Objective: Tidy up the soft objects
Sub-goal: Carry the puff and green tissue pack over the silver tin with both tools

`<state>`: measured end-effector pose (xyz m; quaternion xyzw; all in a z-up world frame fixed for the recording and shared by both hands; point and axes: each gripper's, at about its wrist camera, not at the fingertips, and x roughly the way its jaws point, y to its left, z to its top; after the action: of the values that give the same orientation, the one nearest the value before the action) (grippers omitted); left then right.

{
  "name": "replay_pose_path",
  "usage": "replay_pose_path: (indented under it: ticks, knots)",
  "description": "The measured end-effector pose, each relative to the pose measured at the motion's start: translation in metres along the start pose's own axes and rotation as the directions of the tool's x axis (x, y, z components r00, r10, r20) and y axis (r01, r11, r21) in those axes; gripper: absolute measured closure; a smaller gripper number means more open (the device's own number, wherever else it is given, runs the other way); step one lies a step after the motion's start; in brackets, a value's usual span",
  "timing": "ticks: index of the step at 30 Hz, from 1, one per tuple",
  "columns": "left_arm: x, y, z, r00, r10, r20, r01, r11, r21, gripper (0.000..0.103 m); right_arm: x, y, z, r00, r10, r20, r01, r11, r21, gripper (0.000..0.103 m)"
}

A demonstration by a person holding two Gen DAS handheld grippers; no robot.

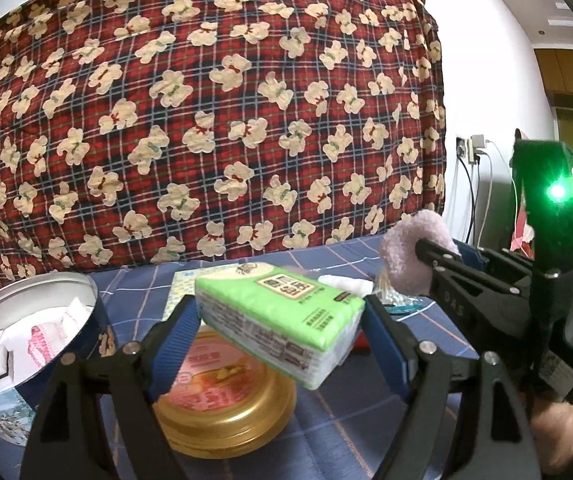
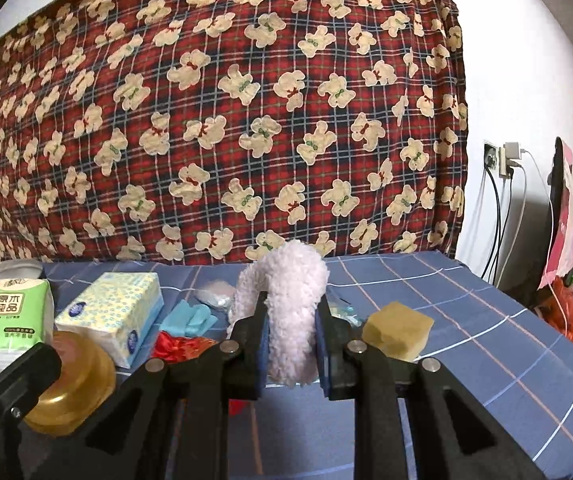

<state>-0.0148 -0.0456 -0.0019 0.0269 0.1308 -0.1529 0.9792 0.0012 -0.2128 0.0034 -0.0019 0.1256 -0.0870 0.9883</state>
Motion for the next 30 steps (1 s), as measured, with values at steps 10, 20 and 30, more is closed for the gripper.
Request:
replay_pose_path:
  ticks: [10, 20, 30]
  knots:
    - [-0.017, 0.035, 0.008, 0.999, 0.024, 0.04, -0.023, 0.999, -0.038, 0.021, -0.016, 0.034, -0.003, 0.998, 0.048, 0.028, -0.048, 0.999, 0.012, 0.081]
    - [-0.029, 0.088, 0.014, 0.992, 0.117, 0.058, -0.112, 0.991, -0.075, 0.021, -0.024, 0.082, -0.002, 0.991, 0.136, 0.022, -0.135, 0.991, -0.018, 0.081]
    - [-0.037, 0.151, 0.014, 0.972, 0.232, 0.047, -0.225, 0.967, -0.12, 0.021, -0.031, 0.15, 0.014, 0.961, 0.274, 0.036, -0.273, 0.961, -0.038, 0.081]
